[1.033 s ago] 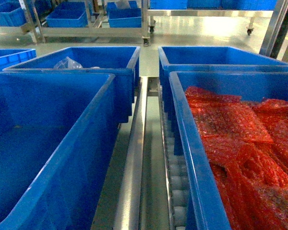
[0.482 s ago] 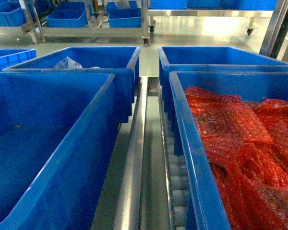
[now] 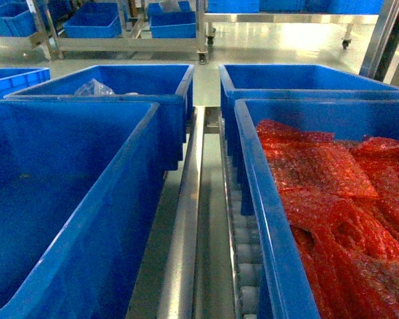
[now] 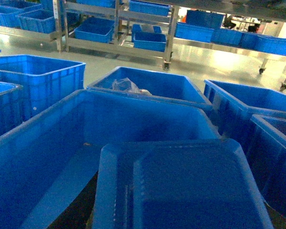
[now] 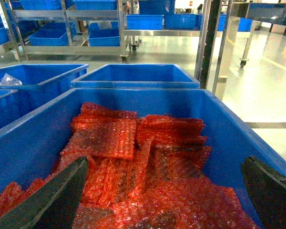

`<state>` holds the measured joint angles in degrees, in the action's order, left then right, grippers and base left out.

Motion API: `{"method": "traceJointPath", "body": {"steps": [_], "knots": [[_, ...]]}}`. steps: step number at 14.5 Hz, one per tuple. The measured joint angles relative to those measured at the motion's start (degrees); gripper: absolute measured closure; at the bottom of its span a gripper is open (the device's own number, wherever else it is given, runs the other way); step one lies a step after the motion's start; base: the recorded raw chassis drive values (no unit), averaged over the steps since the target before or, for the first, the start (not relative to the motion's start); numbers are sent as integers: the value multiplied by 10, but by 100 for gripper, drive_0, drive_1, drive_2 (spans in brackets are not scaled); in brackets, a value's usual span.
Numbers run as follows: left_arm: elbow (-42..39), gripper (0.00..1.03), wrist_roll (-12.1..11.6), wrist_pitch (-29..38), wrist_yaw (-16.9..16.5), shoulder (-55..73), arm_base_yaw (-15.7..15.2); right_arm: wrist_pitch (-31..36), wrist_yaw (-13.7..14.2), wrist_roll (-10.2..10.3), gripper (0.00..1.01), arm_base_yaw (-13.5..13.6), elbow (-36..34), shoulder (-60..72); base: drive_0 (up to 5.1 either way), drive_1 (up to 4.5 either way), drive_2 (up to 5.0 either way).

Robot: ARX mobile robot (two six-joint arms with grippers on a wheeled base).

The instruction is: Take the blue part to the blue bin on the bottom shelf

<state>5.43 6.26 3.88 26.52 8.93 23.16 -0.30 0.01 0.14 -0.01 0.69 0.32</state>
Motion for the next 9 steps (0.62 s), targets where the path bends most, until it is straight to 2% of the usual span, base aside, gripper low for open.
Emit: {"method": "traceJointPath", "body": {"steps": [3,5,6,7,8,9], "knots": [[0,60,0,0,0,0,0,0,0,0,3,0,0,0,0,0,0],[16,60,0,-59,46,12,16,0,0,0,3,0,0,0,0,0,0],[23,60,-3,-75,87,32,31,0,0,0,3,0,0,0,0,0,0],[23,60,-10,-68,107,44,46,0,0,0,3,0,0,0,0,0,0],[27,60,-20,-42,113,51,56,0,0,0,3,0,0,0,0,0,0],[45,60,-32,61,64,122,22,1,0,0,3,0,0,0,0,0,0]]}}
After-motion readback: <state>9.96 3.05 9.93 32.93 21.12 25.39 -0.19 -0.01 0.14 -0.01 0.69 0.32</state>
